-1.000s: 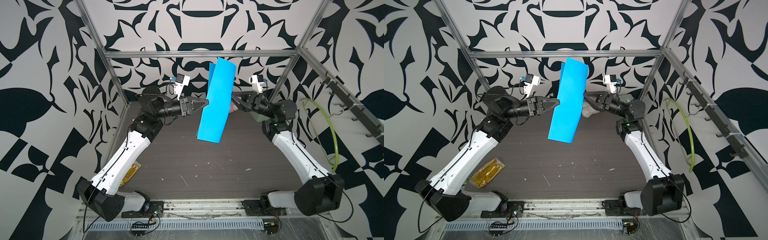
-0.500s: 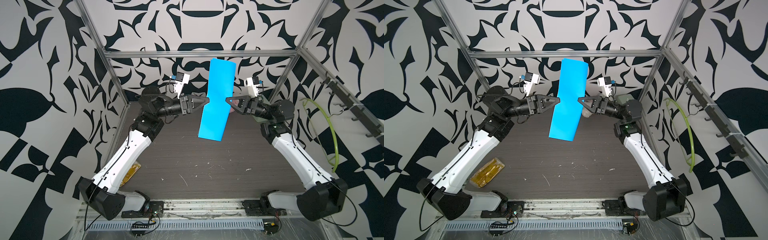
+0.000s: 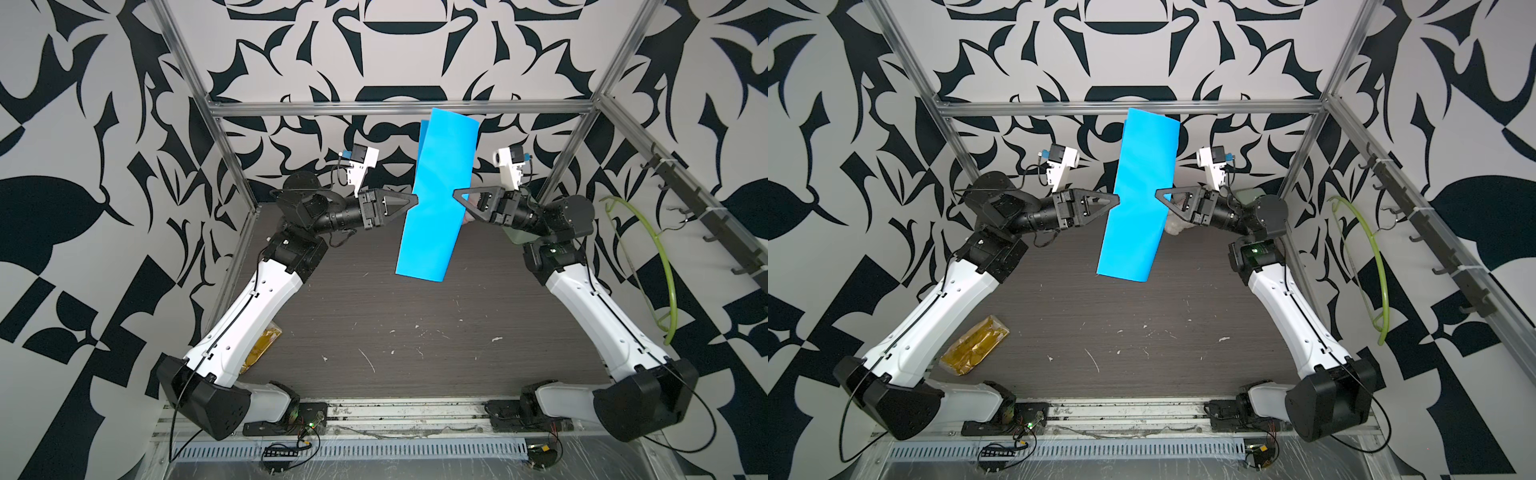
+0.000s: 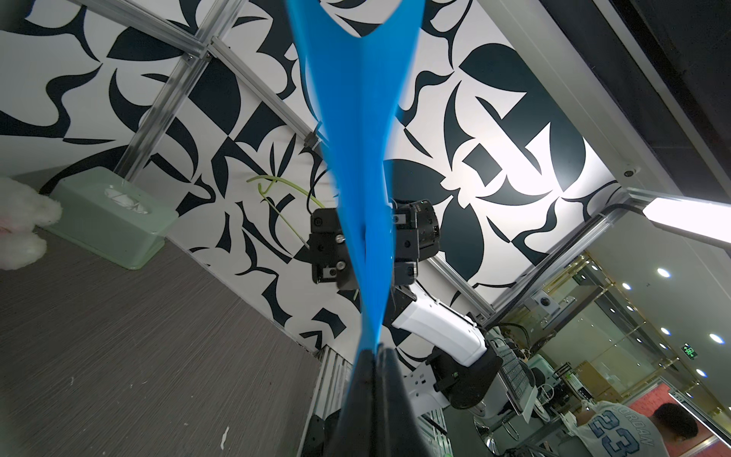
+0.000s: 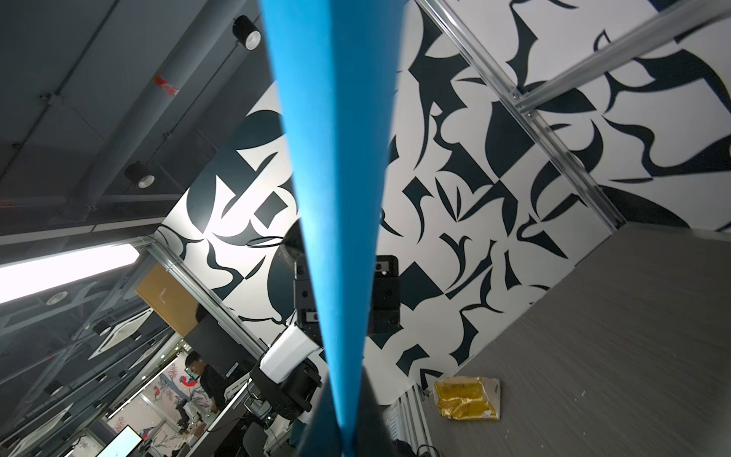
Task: Fold the rectangular paper in half along the long edge
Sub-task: Fold the paper.
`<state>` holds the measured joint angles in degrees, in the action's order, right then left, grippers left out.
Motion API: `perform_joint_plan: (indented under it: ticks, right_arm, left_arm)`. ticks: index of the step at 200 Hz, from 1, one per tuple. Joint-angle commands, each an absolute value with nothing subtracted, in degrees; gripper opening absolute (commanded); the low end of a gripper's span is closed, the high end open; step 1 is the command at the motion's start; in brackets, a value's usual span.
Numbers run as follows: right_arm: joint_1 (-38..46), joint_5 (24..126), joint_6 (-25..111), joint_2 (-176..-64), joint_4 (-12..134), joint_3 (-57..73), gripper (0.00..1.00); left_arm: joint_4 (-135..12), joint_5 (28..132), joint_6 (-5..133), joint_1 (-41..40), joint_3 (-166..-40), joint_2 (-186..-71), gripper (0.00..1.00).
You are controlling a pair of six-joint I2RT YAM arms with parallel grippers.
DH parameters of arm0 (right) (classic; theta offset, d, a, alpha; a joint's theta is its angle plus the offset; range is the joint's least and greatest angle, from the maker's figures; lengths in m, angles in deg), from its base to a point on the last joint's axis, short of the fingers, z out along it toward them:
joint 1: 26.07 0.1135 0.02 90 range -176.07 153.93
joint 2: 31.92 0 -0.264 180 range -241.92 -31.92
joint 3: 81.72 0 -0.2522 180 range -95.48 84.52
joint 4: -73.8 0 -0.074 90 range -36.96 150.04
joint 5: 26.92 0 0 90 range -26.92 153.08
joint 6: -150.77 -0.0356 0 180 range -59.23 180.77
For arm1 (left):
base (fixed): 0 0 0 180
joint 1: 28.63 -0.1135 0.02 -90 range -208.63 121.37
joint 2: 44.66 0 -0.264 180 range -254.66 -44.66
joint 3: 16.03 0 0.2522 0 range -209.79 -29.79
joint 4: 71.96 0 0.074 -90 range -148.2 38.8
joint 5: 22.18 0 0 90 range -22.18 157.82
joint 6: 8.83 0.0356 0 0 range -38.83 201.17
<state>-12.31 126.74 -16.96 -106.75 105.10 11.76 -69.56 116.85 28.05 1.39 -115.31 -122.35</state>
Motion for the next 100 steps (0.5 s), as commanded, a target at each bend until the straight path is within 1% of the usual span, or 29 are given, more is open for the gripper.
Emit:
perform_joint_plan:
  ticks: [1,12,20,40,54,66,71,76,90,100]
  right_arm:
    - [-12.06,125.28,-19.02,-108.01,113.48,8.3,0.0]
    - [-12.39,125.35,-19.64,-108.8,113.65,7.45,0.0]
    - [-12.65,125.4,-19.35,-109.3,112.55,6.69,0.07]
    - [-13.21,125.15,-18.87,-110.02,111.01,5.65,0.15]
    - [-13.83,124.9,-18.68,-110.39,110.14,5.03,0.17]
    - [-14.18,124.78,-18.68,-110.88,110.13,4.43,0.18]
    - [-14.28,124.8,-18.68,-111.07,110.14,4.23,0.17]
    - [-14.33,124.78,-18.69,-111.12,110.49,4.03,0.15]
    - [-14.77,124.62,-19.97,-111.61,113.64,3.85,0.0]
    - [-15.07,124.4,-21.15,-112.01,115.36,3.46,0.0]
  left_arm:
    - [-69.74,117.56,28.14,1.31,-115.84,-121.66,0.0]
    - [-69.62,117.48,28.24,1.33,-115.71,-121.44,0.0]
    - [-69.5,117.55,28.29,1.28,-115.75,-121.31,0.0]
    - [-69.06,117.65,28.56,1.23,-115.75,-120.88,0.0]
    - [-68.62,117.63,28.78,1.3,-115.69,-120.51,0.0]
    - [-68.41,117.54,28.92,1.34,-115.73,-120.18,0.0]
    - [-68.32,117.51,29.04,1.28,-115.75,-120.09,0.0]
    - [-68.16,117.53,29.09,1.29,-115.75,-120.01,0.0]
    - [-67.72,117.52,29.38,1.28,-115.83,-119.85,0.0]
    - [-67.39,117.54,29.57,1.28,-115.84,-119.85,0.0]
